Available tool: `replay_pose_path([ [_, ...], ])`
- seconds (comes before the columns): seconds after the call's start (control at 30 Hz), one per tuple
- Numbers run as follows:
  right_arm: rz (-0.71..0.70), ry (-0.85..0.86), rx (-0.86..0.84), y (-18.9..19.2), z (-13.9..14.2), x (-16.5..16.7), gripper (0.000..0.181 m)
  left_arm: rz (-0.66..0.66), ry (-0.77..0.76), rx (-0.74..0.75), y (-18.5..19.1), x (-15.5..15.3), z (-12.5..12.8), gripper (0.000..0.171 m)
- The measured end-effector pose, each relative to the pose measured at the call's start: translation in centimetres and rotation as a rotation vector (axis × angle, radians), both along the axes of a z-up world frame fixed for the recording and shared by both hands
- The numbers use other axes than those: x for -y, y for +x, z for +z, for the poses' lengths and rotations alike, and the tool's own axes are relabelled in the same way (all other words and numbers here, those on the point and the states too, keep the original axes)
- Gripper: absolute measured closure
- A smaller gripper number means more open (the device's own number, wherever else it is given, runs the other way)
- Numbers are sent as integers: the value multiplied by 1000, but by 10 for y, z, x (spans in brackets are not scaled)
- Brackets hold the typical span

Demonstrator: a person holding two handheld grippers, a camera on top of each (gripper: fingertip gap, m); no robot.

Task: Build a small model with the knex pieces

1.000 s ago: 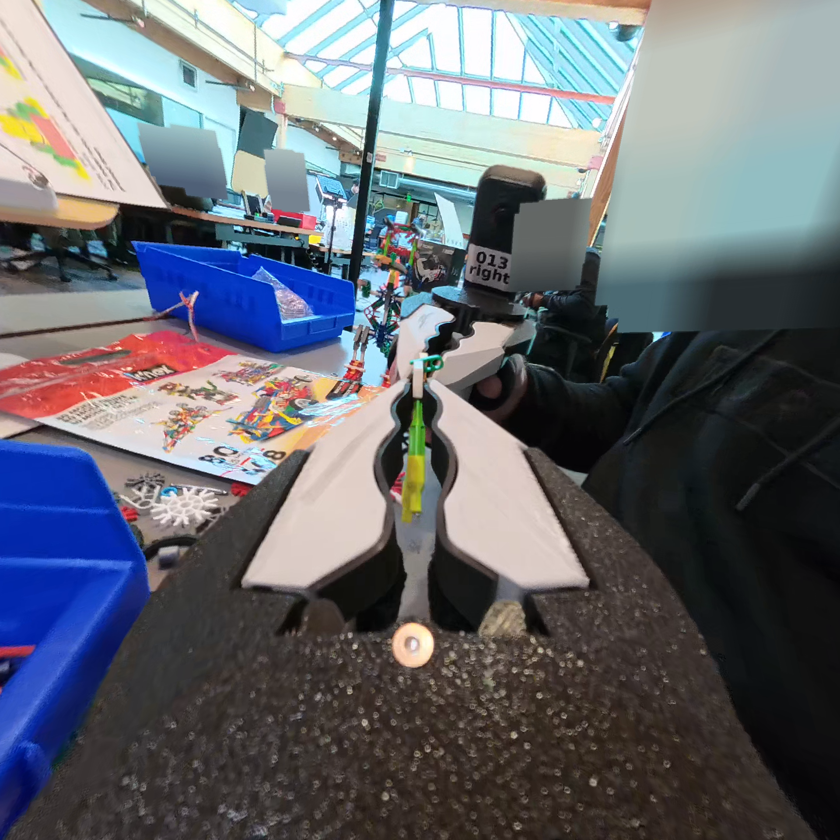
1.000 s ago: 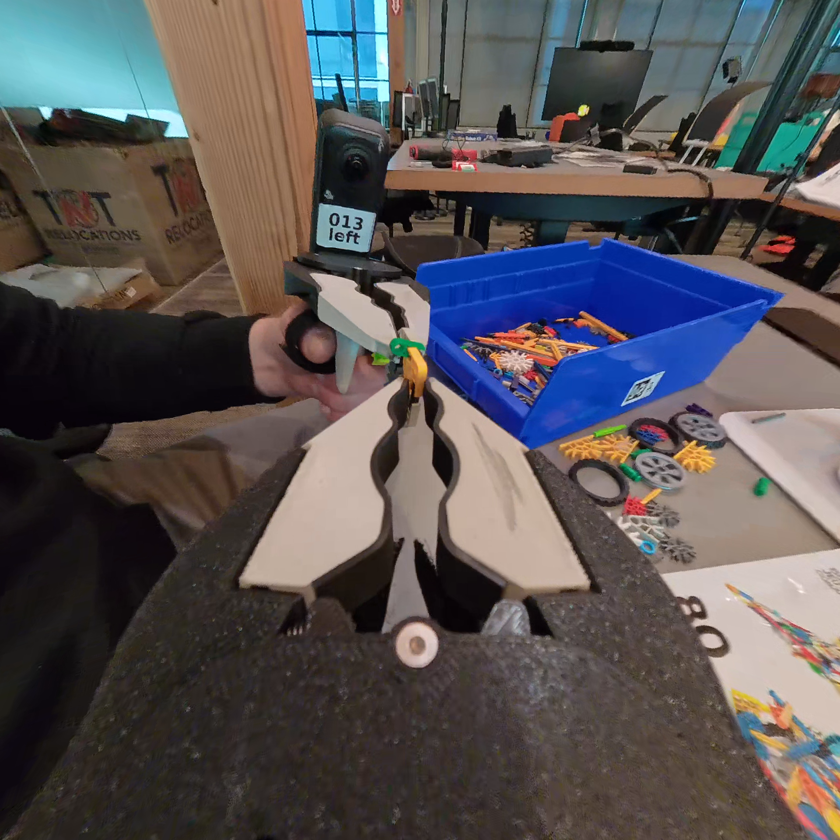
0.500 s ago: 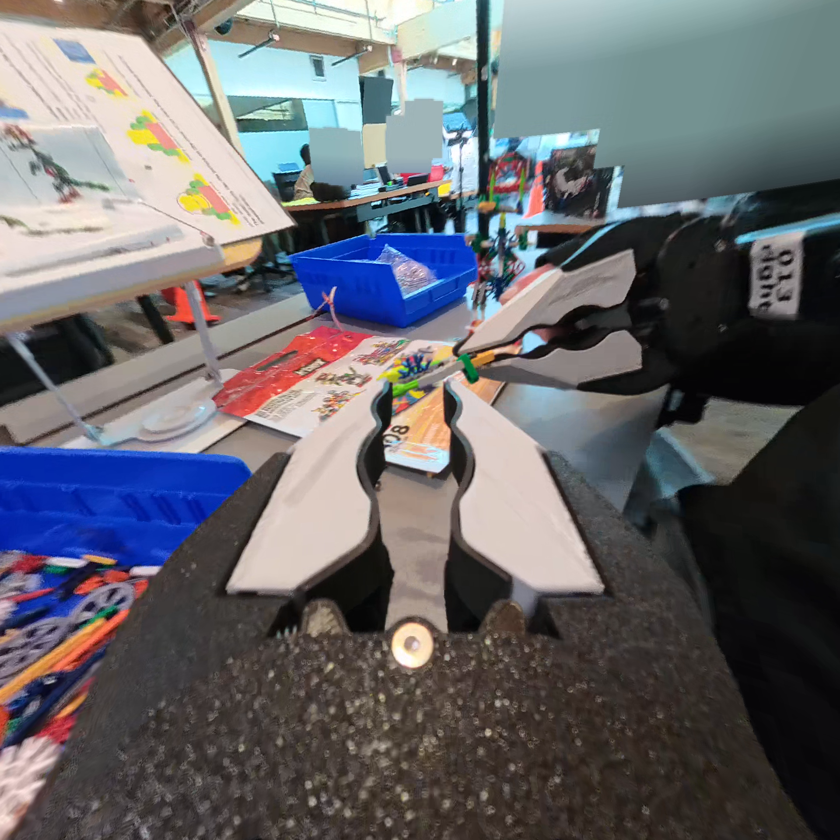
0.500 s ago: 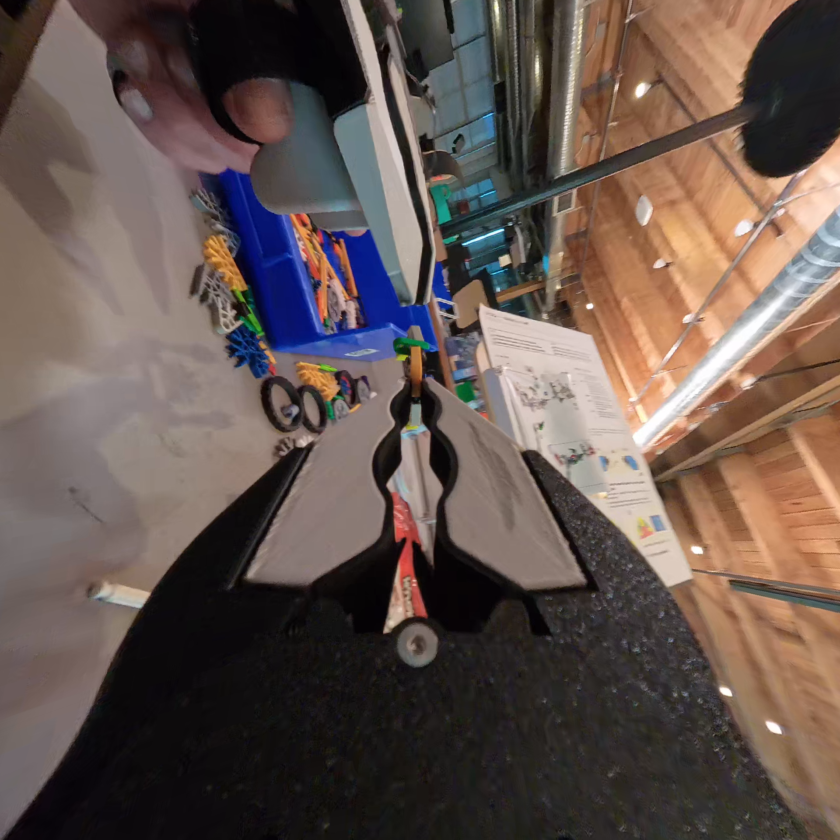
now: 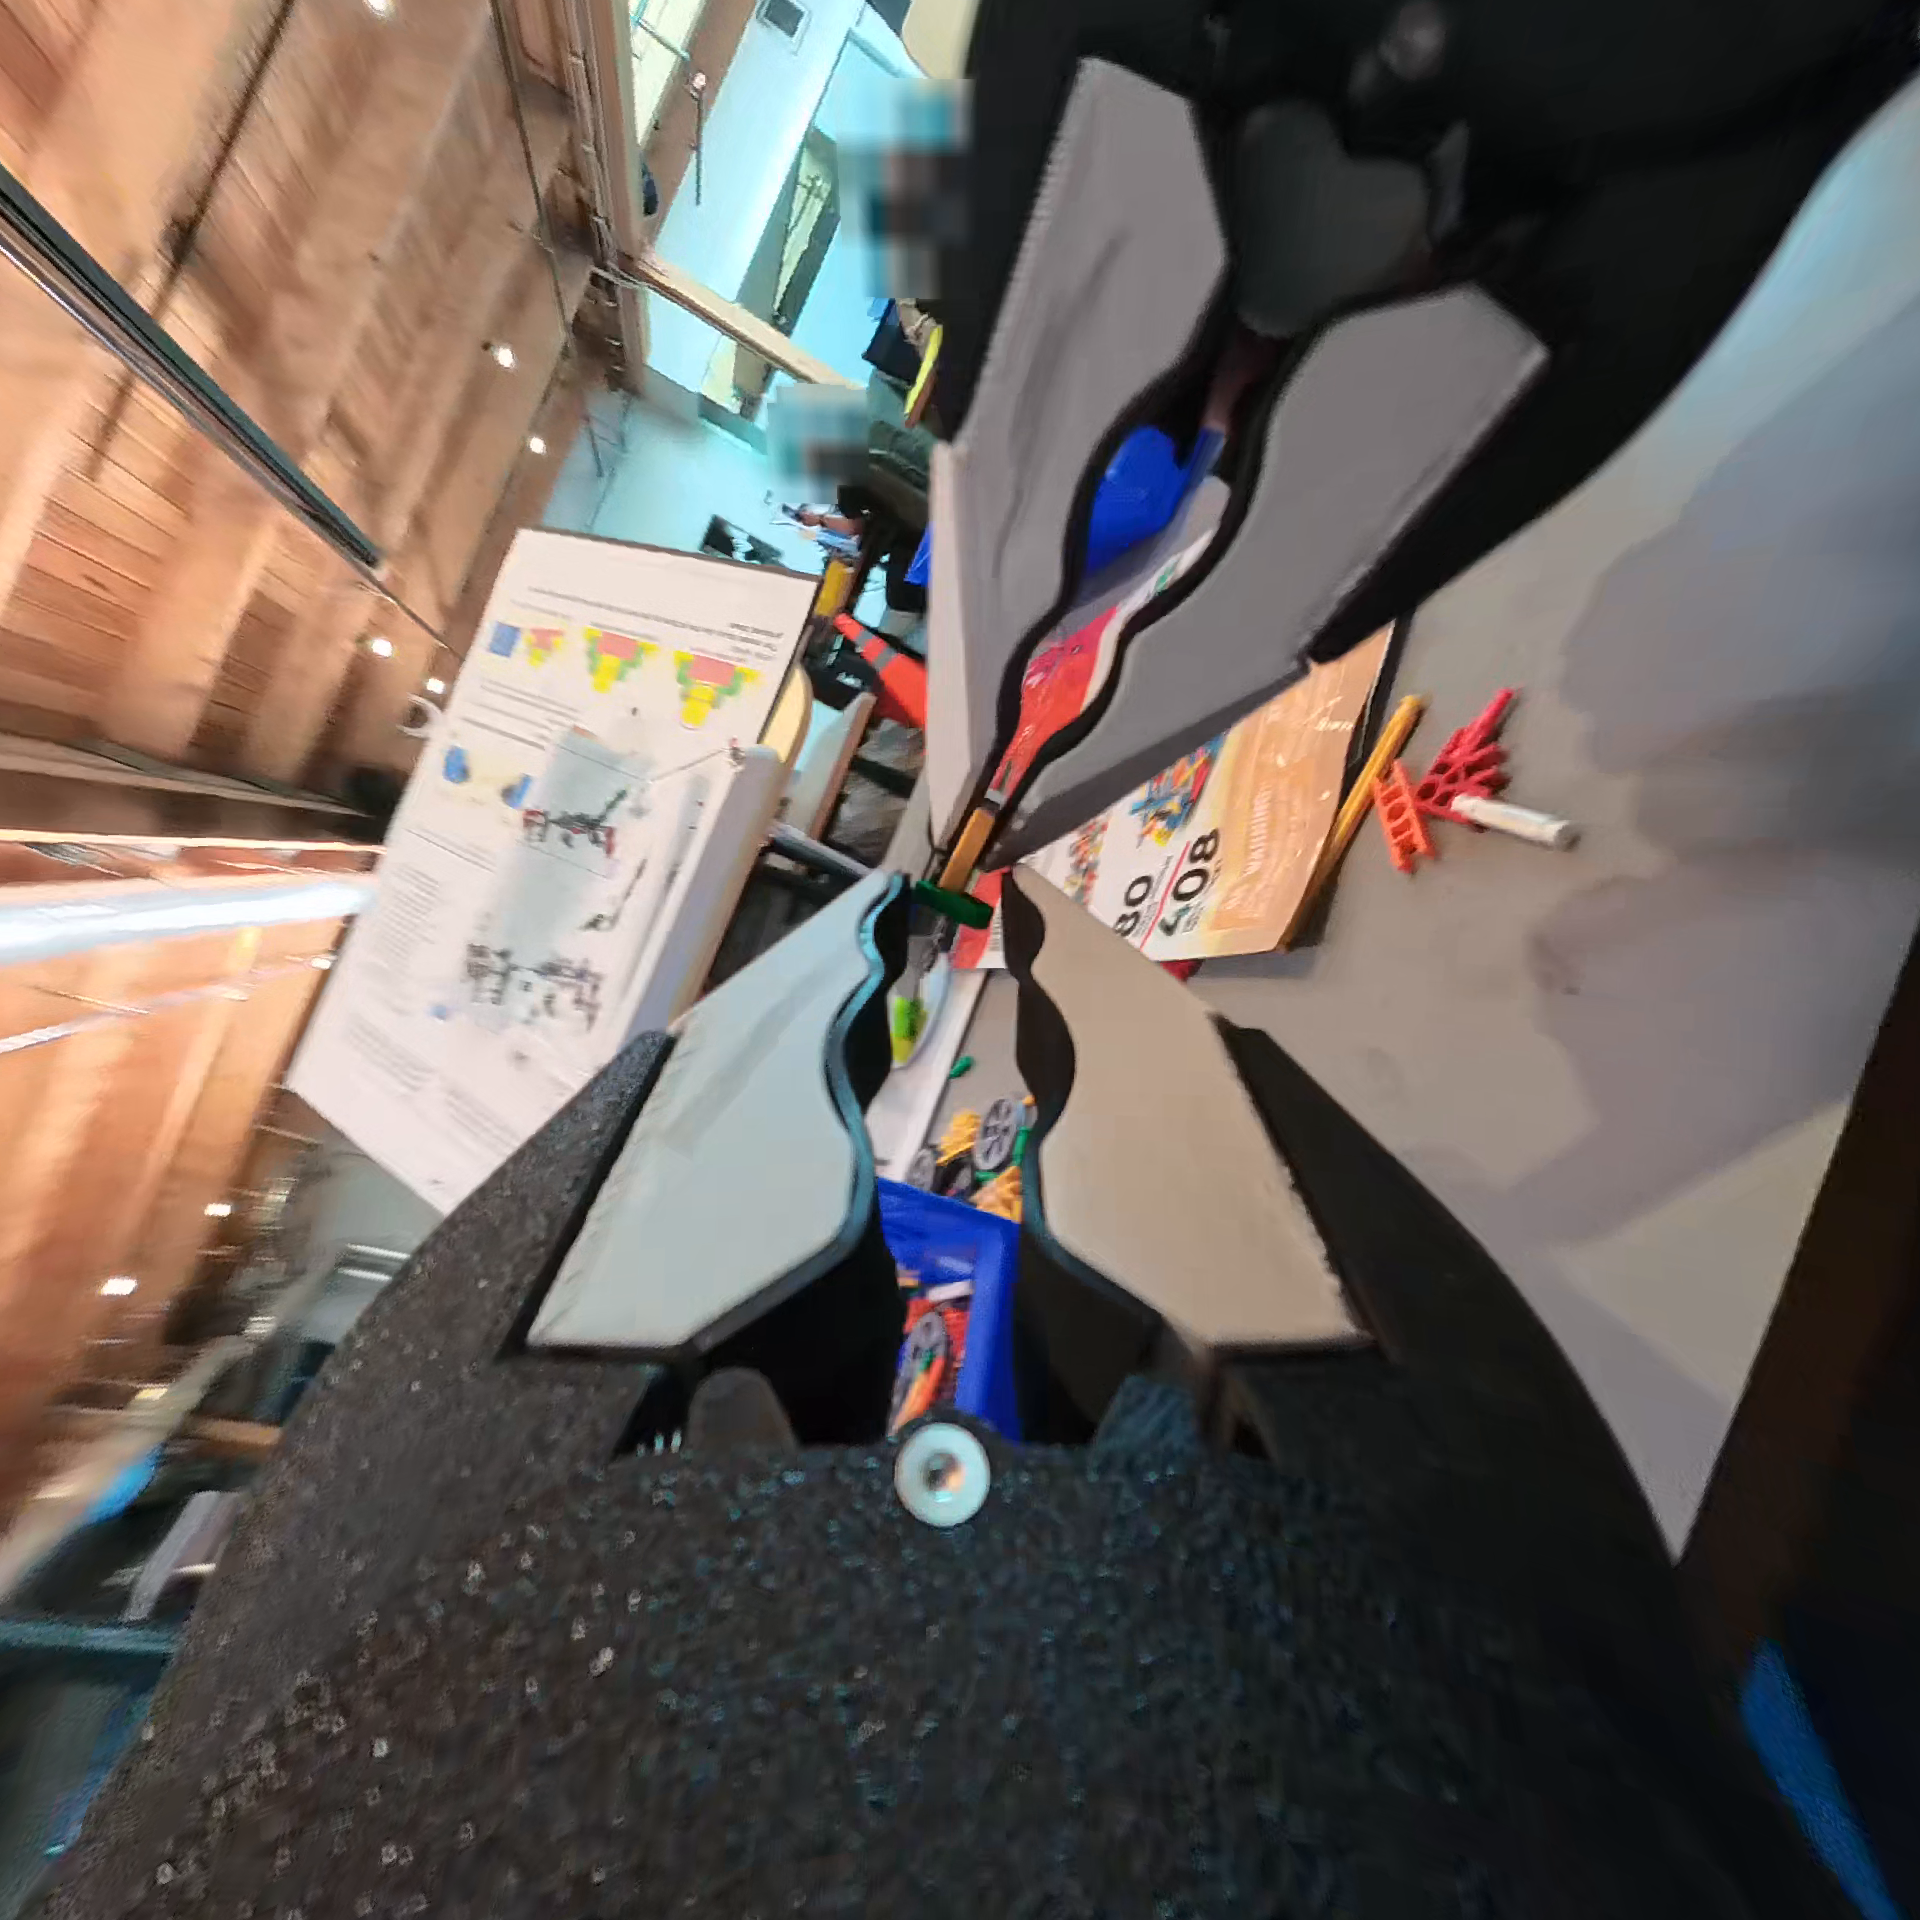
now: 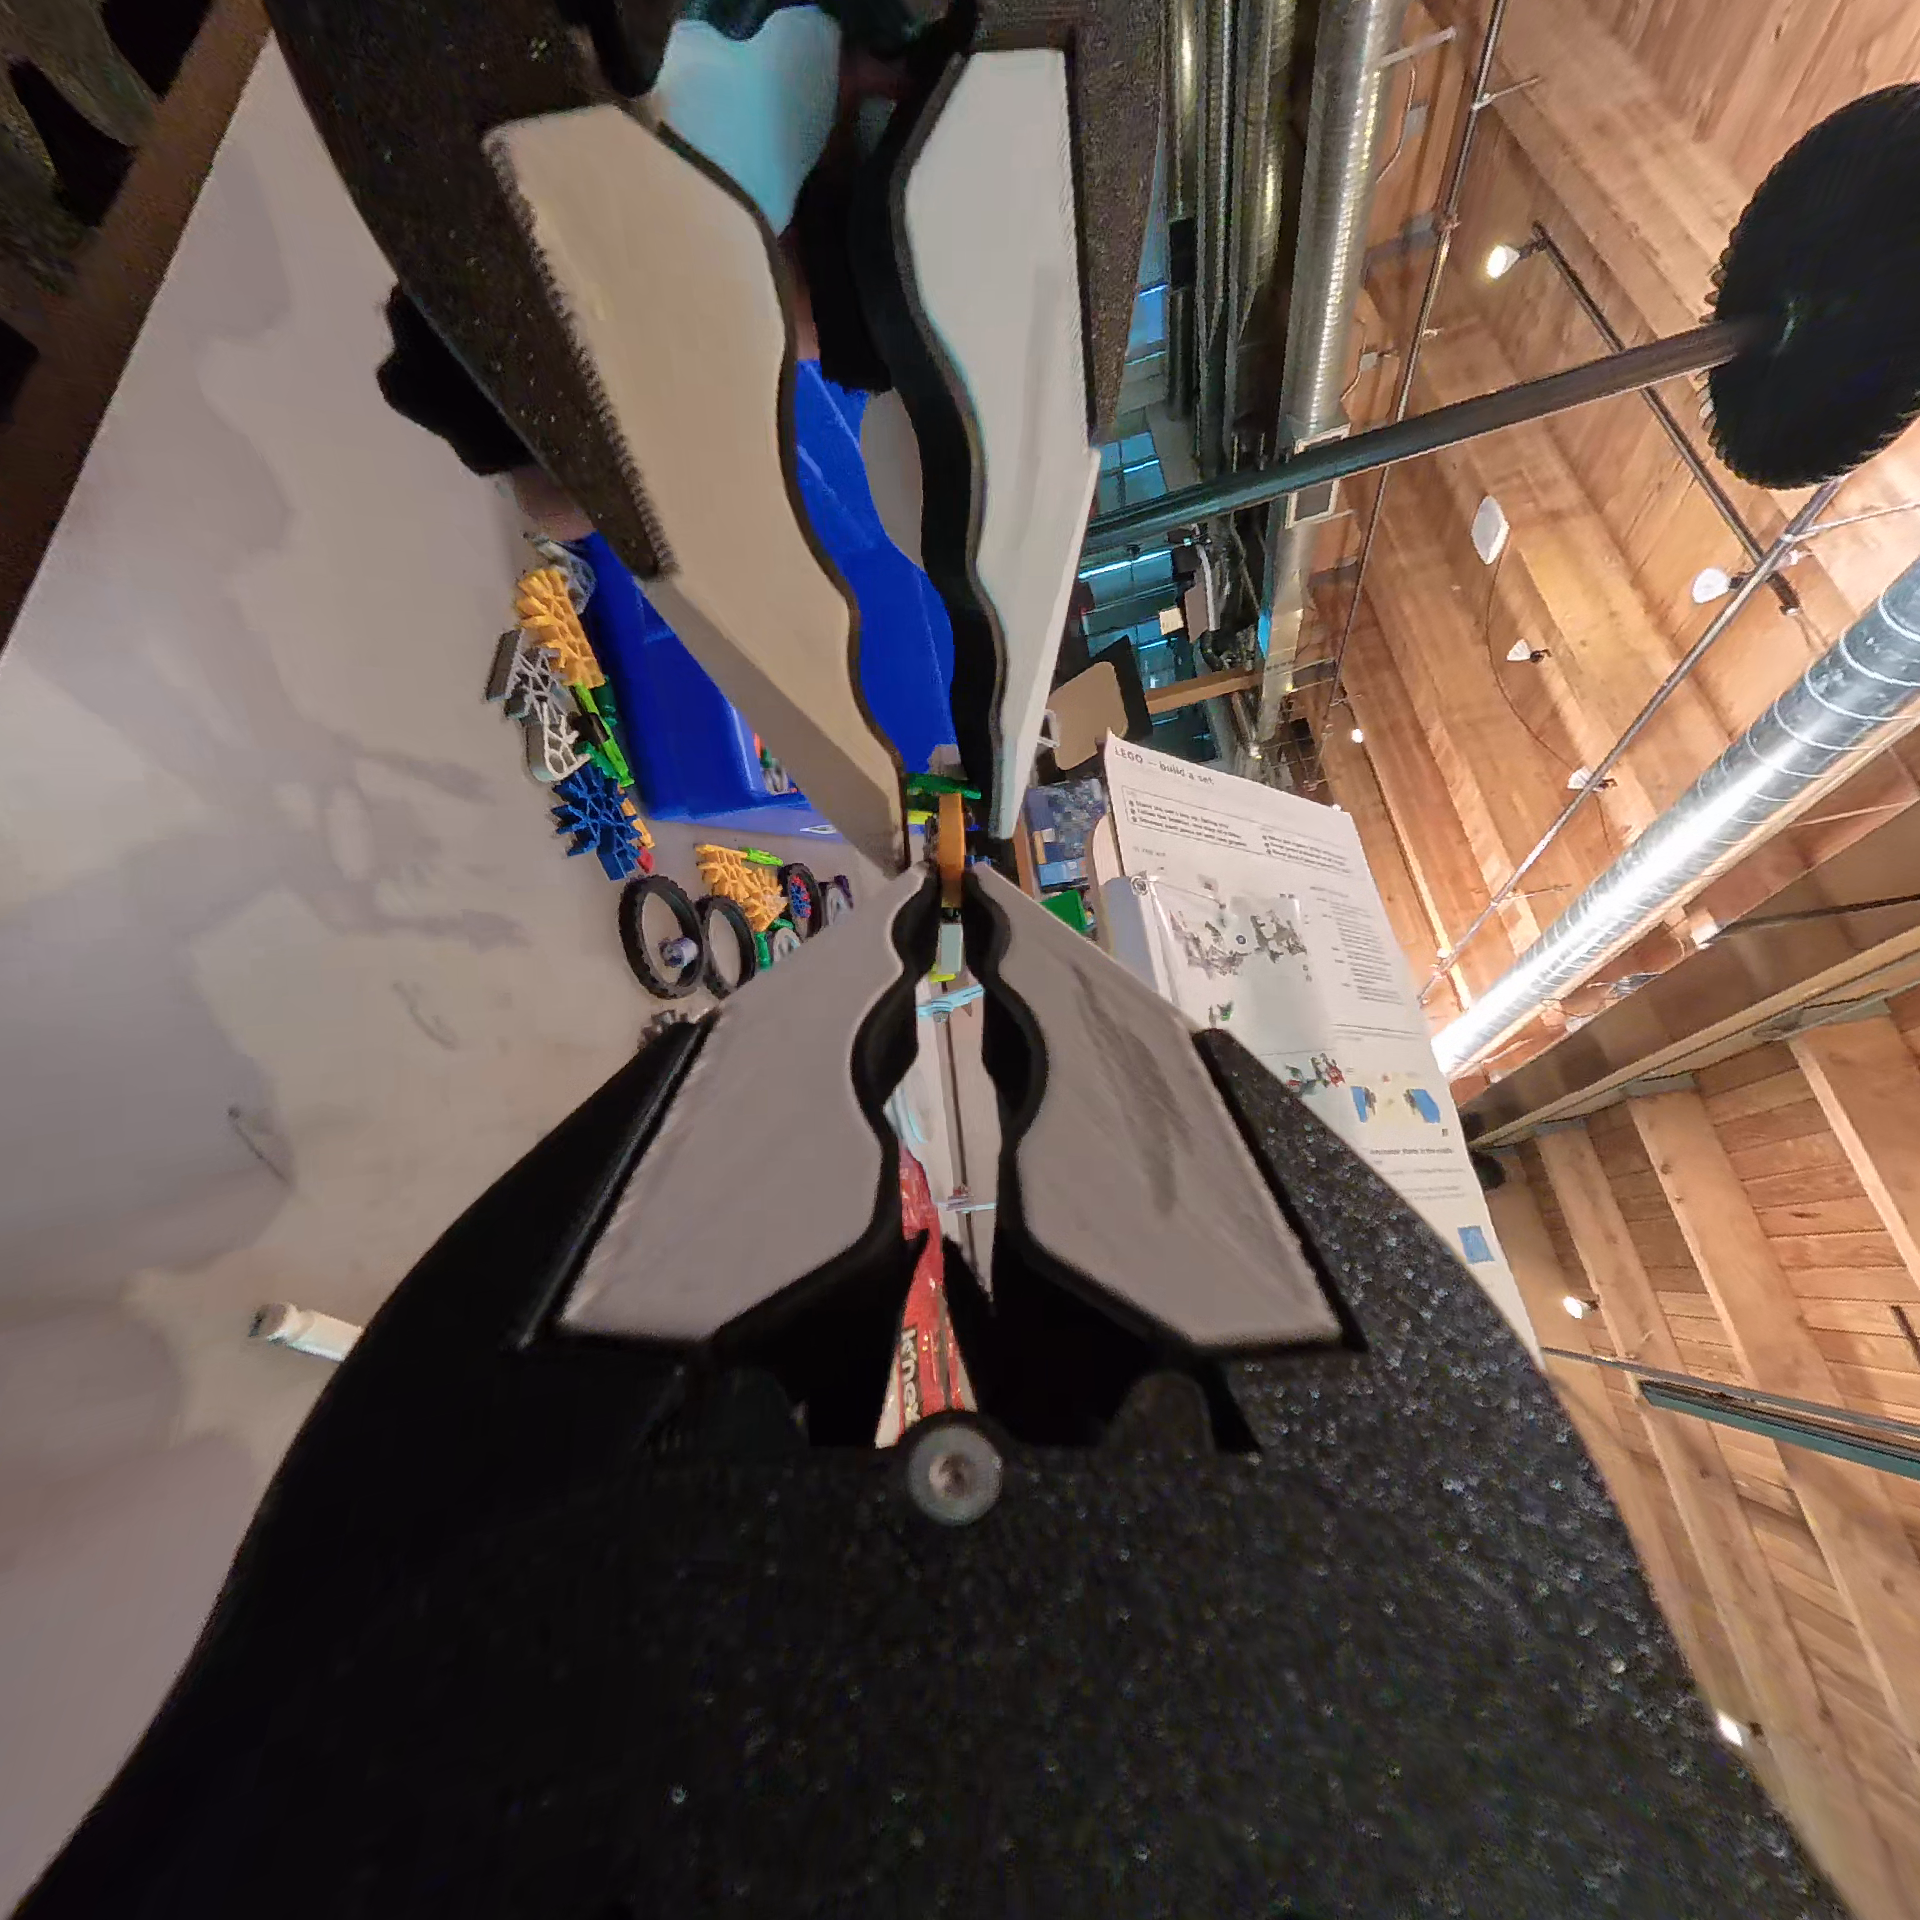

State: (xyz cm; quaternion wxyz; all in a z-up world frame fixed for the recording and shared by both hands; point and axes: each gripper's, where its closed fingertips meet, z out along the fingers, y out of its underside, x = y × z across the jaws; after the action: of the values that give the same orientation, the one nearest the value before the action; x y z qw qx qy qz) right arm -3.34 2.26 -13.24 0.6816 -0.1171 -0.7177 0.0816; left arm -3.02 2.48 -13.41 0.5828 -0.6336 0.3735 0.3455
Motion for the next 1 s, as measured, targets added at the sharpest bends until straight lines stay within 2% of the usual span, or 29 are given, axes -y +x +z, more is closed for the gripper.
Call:
replay_pose_path([
  [0.17,9,-24,43,2,1,2,179,22,22,-99,1,2,2,160],
  [0.27,1,-95,89,1,2,-1,179,36,41,-141,1,1,5,160],
  [0.4,-8,-62,106,0,2,-2,179,32,8,-176,1,2,5,160],
  [0.53,-9,-40,123,0,-1,-1,179,16,-23,-189,5,2,2,160],
  [0.7,-3,-93,141,0,-2,-1,179,-7,-49,-171,7,2,2,169],
  [1.0,-11,-130,173,0,-7,-3,179,-13,-88,-138,8,1,-5,171],
])
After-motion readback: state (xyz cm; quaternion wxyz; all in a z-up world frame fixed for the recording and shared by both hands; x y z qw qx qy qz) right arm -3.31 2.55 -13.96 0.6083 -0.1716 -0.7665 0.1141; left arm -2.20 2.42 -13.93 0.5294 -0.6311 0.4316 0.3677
